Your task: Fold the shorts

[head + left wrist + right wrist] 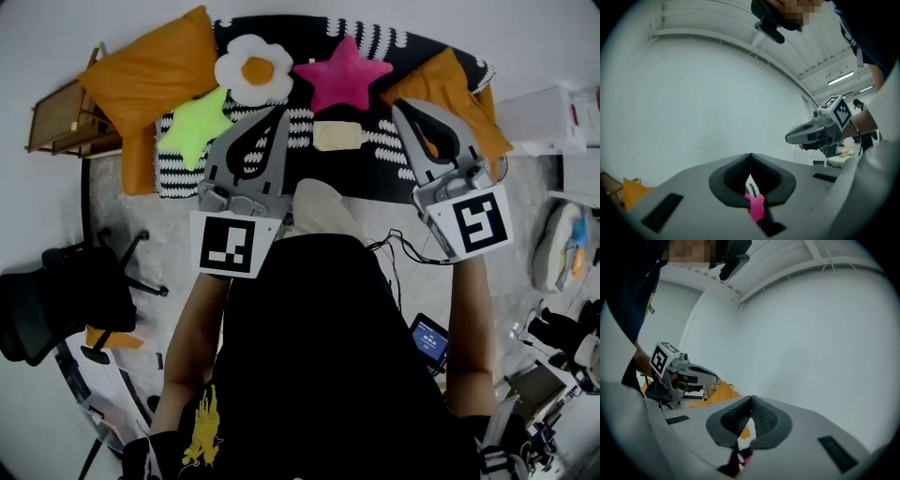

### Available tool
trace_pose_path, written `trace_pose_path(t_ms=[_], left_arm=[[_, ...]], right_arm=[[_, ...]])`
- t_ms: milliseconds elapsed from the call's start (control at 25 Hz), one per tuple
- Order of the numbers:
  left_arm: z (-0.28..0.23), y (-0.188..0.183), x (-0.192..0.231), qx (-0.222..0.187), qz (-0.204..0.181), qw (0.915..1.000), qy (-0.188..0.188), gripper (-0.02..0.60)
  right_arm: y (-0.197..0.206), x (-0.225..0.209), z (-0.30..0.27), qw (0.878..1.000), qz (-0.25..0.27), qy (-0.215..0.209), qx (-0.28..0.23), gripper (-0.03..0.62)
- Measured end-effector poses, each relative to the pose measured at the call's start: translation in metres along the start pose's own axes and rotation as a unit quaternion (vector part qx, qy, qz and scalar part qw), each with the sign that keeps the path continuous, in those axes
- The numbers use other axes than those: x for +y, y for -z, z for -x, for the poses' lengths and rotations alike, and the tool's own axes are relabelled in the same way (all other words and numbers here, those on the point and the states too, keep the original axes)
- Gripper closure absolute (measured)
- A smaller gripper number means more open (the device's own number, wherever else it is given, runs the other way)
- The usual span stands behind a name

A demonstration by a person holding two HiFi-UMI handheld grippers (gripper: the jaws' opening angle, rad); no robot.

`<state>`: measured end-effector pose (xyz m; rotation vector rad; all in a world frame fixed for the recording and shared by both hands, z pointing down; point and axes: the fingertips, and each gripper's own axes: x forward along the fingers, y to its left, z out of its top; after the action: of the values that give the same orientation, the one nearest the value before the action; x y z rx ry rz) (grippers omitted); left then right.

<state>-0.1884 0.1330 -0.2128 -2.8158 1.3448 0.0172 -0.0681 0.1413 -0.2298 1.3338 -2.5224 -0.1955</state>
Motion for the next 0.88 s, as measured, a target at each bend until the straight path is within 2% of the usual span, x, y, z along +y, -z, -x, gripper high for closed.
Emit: trace_pose_path(t_ms=[280, 560, 720, 880], left_arm=[[0.0, 0.0, -0.003, 0.0, -0.001, 1.0, 0.007, 0.569], [-0.001, 0.002, 0.001, -0.003, 0.002, 1.0, 0.007, 0.569], [0.001, 0.004, 0.001, -0.005, 0.003, 1.0, 0.005, 0.569], [0.007, 0.004, 0.008, -0.006, 0.008, 0.9999, 0.003, 0.569]], right_arm=[[0.005, 0.003, 0.001, 1.0, 0.0, -0.002, 0.008, 0.577], [0.002, 0.008, -0.006, 1.0, -0.009, -0.002, -0.007, 0.577], [0.018, 0.012, -0.001, 1.0, 0.003, -0.01, 0.029, 0.577], [0.018, 0.015, 0.001, 0.999, 0.0, -0.003, 0.035, 0.577]])
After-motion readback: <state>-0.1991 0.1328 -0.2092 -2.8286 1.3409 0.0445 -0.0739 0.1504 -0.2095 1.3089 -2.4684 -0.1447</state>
